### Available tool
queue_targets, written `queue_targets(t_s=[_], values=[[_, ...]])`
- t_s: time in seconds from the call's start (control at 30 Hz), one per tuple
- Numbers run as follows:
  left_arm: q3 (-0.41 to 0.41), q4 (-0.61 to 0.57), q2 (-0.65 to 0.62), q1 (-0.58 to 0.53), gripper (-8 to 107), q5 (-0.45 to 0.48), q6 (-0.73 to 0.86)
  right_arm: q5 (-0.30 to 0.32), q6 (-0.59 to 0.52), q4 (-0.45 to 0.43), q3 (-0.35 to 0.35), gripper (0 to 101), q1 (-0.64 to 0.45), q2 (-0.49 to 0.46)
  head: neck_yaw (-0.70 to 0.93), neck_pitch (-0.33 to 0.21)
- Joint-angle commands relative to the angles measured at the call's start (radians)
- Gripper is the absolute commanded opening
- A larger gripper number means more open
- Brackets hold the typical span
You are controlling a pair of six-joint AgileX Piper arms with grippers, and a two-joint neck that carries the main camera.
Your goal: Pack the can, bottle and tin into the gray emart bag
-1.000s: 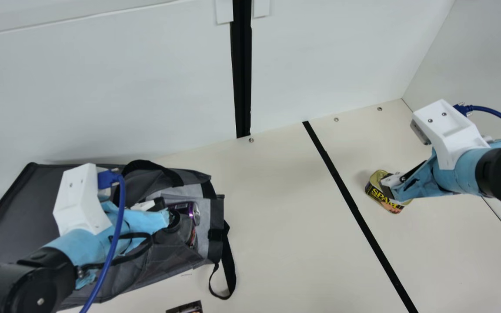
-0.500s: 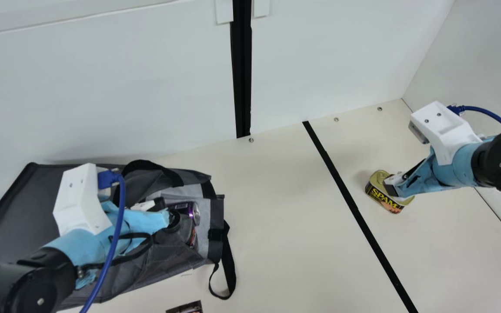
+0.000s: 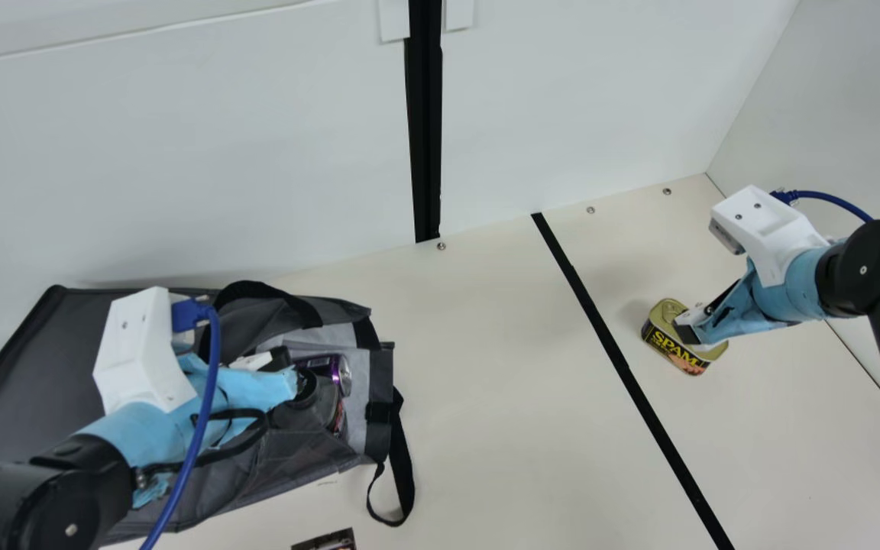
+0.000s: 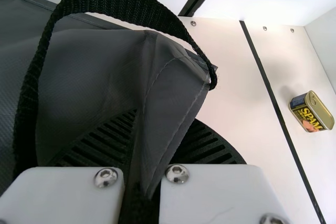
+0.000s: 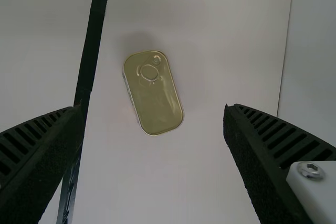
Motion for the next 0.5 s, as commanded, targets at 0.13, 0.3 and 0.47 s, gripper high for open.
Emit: queue_targets(t_s=[0.13,0.3,0.47], values=[[0.000,0.000,0.000,0.000,10,0.000,0.000,-0.006,-0.035,0.014,-0.010,91,-0.010,0.045,-0.002,-0.023],[0.000,0.000,0.000,0.000,10,0.000,0.000,-0.010,-0.064,0.027,-0.021,91,-0.021,0.087,-0.002,-0.023],[0.000,0.000,0.000,0.000,10,0.000,0.000,-0.010,-0.087,0.037,-0.033,91,-0.030,0.127,-0.002,-0.023]])
